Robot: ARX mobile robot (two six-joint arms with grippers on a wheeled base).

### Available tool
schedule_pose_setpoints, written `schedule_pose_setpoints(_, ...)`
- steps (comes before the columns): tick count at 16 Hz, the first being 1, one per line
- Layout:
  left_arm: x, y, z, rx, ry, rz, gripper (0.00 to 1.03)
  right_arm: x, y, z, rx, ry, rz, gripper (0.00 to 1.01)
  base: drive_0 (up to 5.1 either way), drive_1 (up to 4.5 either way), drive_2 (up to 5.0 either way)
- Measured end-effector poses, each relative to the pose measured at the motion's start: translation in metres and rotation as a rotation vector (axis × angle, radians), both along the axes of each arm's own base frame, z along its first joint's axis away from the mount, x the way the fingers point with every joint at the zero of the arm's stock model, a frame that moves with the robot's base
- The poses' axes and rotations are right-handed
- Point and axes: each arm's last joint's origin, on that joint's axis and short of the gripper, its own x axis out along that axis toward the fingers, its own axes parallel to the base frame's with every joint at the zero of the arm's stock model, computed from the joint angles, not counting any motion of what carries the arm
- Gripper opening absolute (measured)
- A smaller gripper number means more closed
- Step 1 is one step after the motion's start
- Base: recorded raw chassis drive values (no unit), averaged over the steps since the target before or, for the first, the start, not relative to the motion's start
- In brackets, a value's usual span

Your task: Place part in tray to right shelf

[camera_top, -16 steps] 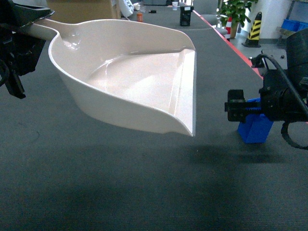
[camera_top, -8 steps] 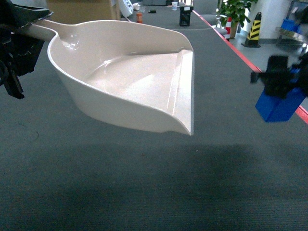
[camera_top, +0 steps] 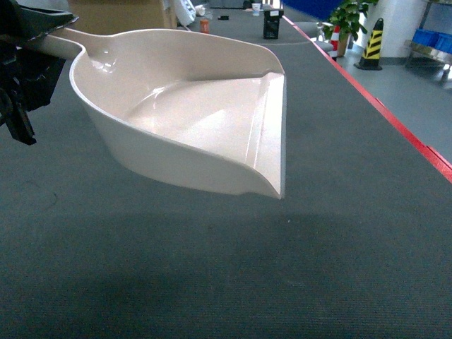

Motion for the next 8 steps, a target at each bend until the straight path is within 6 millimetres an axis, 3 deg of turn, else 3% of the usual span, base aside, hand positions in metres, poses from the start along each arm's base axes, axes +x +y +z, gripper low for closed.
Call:
schedule_pose_setpoints(3,0.000,0.000,0.000,0.000,0.000,-0.001,0.15,0.007,0.043,-0.038,0.042,0.224,0.139,0.46,0.0,0.00,0.0)
schedule_pose_setpoints(5,0.000,0.000,0.000,0.000,0.000,0.000,0.15,0.017,0.059,-0.050,0.033,0.277,0.158,0.50,0.0,0.00,0.0)
schedule_pose_setpoints(8,0.000,0.000,0.000,0.004,-0.001,0.001,0.15,0.021,0.057,-0.035,0.072,0.198,0.095,0.85,0.0,0.00,0.0)
